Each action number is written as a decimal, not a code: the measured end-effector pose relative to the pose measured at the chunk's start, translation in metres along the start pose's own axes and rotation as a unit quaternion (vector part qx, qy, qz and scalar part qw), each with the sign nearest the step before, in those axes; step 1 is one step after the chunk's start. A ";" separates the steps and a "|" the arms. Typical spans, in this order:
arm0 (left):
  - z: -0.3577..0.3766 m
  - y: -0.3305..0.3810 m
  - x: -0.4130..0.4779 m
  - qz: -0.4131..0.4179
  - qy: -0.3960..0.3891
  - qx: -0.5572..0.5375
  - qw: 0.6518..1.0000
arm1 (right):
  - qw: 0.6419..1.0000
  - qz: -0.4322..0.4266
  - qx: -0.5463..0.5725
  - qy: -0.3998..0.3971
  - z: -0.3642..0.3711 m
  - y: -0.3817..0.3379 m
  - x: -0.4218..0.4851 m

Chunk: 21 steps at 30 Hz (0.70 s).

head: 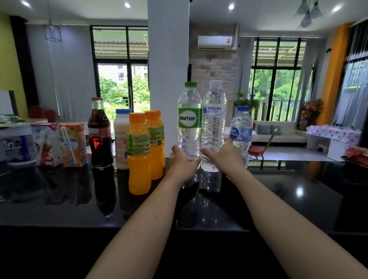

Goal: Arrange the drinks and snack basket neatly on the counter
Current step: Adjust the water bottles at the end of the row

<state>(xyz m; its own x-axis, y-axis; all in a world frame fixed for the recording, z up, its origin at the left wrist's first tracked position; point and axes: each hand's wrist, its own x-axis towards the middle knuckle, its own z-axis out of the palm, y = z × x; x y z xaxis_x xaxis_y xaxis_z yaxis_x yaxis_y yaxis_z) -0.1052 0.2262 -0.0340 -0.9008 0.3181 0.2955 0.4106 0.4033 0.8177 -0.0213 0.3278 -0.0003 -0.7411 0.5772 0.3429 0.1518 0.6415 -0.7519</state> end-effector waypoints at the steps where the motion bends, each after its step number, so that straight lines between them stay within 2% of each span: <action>1: 0.000 -0.001 0.000 0.002 0.009 0.006 1.000 | 1.000 0.000 0.000 -0.006 -0.001 -0.001 0.000; 8: 0.000 -0.001 -0.001 0.012 0.042 0.030 0.999 | 0.999 -0.001 0.025 -0.038 0.000 -0.003 0.000; 11: 0.000 0.001 0.000 0.004 0.026 0.044 0.999 | 0.999 -0.011 0.017 -0.029 0.001 -0.002 -0.001; 16: -0.001 0.002 0.002 -0.025 -0.027 -0.011 0.999 | 1.000 -0.012 -0.011 0.004 -0.001 -0.001 -0.002; 21: 0.000 -0.002 -0.001 0.006 -0.031 0.020 0.999 | 1.000 0.001 -0.008 -0.002 -0.003 -0.004 -0.001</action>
<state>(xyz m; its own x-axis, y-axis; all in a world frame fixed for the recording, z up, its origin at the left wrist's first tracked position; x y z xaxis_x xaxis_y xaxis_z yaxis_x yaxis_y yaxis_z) -0.1054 0.2253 -0.0352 -0.8860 0.3756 0.2719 0.4271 0.4326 0.7940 -0.0192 0.3260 0.0035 -0.7440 0.5757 0.3392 0.1637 0.6492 -0.7428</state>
